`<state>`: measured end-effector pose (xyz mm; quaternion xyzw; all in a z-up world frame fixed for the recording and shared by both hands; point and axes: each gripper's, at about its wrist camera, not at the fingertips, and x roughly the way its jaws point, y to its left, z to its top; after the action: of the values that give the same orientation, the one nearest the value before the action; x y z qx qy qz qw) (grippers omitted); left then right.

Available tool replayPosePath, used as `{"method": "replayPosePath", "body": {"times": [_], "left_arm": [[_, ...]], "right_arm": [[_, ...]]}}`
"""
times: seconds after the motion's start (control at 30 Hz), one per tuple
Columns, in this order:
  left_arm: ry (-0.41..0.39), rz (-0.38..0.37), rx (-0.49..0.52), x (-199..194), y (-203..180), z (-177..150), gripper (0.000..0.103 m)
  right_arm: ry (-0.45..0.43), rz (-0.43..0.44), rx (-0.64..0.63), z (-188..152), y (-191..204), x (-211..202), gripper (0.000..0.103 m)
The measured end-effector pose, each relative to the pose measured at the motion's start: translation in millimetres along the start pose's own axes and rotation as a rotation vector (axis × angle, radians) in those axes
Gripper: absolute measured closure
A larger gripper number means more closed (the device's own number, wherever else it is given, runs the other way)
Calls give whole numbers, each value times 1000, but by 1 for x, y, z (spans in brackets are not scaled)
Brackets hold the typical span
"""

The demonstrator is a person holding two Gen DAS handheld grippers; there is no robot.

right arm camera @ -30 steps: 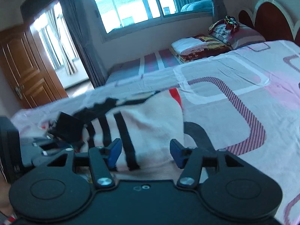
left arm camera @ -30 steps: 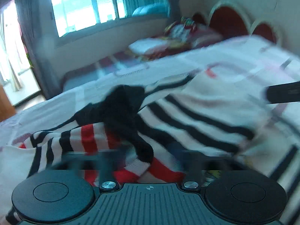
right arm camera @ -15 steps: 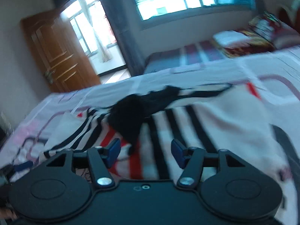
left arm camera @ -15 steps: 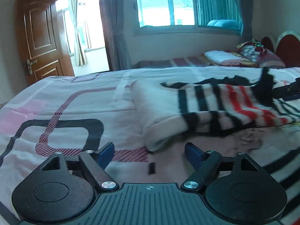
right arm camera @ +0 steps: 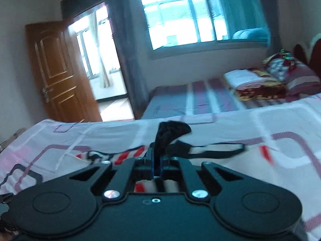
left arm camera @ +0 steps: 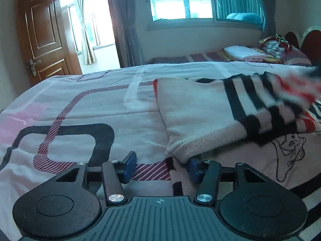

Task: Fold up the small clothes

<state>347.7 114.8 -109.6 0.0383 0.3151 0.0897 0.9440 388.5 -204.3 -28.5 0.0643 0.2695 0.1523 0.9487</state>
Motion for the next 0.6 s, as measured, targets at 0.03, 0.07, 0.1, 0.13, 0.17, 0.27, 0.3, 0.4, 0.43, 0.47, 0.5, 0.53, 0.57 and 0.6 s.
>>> {"method": "replayPosePath", "body": {"times": [0.03,0.07,0.1,0.13,0.17,0.27,0.3,0.4,0.43,0.47,0.5,0.53,0.57,0.6], "left_arm": [[8,-6,-11,1,2,1,48],[14,-11,-22,1,3,3,49],[16,-13,-24,1,4,5,49],[15,-14,-14,0,3,6,49],[10,-16,2,-1,2,6,49],[28,-38,27,-1,-1,6,48],[26,-39,25,-1,1,6,48],[12,-64,-9,-11,7,6,49],[-8,-87,-35,-20,10,6,49],[-36,-103,-55,-30,12,6,48],[-80,-119,-77,-42,13,6,48],[-116,-127,-89,-50,12,8,48],[-147,-130,-91,-54,9,12,48],[-174,-134,-88,-56,6,17,48]], "right_arm": [[50,-15,21,-10,-9,7,97],[115,-21,44,-22,-18,17,96],[184,-21,64,-32,-26,26,94],[214,-23,92,-39,-31,29,90],[202,-14,139,-43,-38,26,84],[147,4,310,-42,-59,14,57],[140,12,350,-43,-64,13,56],[123,7,376,-40,-67,10,64],[122,4,366,-40,-66,8,64],[134,0,359,-39,-65,9,64],[148,4,360,-40,-66,7,63],[159,15,367,-39,-69,7,61],[167,16,371,-40,-73,9,60],[172,13,371,-40,-73,12,59]]}}
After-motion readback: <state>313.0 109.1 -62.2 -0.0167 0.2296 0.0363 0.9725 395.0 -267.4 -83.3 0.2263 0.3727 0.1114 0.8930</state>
